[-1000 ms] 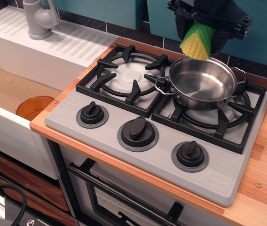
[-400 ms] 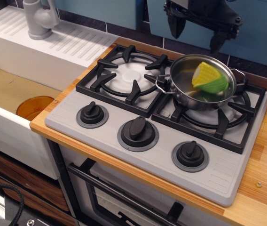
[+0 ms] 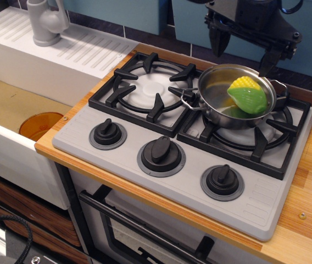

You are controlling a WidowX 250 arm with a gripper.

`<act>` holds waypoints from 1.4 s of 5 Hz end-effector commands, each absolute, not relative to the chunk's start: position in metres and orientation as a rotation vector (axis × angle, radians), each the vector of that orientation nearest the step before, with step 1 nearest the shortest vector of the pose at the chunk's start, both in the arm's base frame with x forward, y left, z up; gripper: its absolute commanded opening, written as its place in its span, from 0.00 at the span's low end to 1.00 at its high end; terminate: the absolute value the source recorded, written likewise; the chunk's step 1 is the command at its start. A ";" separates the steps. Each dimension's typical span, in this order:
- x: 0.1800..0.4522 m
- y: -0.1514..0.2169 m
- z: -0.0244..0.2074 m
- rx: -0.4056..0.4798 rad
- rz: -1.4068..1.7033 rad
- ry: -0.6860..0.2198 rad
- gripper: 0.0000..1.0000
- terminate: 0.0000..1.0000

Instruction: Put pot or pan on stove and put corncob in pot or pan

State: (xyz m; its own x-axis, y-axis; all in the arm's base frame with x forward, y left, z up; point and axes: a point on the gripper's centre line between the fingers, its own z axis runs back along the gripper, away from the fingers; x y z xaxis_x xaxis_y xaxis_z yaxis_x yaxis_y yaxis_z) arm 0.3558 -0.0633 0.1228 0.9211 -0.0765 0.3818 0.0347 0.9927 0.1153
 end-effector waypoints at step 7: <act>0.348 -0.002 0.141 0.045 -0.181 -0.456 1.00 0.00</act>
